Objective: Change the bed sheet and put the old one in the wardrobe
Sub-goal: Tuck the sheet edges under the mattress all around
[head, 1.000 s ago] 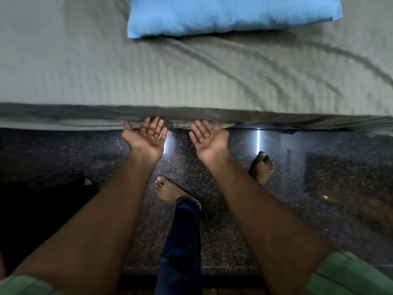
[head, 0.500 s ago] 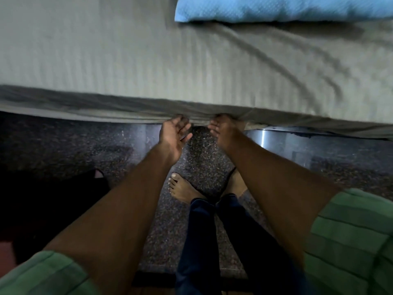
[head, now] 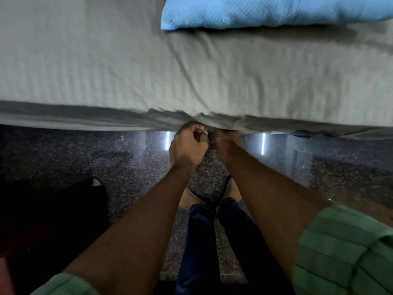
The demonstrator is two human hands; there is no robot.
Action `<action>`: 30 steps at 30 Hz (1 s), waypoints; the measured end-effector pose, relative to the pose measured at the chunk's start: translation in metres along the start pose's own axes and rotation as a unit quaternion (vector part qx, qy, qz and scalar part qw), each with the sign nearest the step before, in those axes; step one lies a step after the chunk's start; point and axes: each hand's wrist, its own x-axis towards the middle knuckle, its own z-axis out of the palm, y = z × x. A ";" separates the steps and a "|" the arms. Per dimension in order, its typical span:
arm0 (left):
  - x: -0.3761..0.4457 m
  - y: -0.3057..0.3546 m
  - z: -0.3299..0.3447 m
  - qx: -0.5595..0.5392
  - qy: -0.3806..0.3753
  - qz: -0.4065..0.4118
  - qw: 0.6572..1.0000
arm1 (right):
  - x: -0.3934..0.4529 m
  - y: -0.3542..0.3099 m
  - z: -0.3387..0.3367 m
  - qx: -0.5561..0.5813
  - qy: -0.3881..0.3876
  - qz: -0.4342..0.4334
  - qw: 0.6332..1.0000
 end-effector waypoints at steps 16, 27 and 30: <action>-0.022 0.084 0.037 -0.226 -0.027 -0.099 0.969 | -0.093 -0.070 -0.119 0.316 0.037 -0.030 0.948; -0.026 0.088 0.062 -0.110 -0.117 -0.081 0.984 | -0.044 -0.054 -0.136 0.048 -0.032 -0.039 0.998; -0.031 0.106 0.064 -0.087 -0.147 -0.026 0.985 | -0.025 -0.024 -0.153 0.065 -0.046 -0.022 0.997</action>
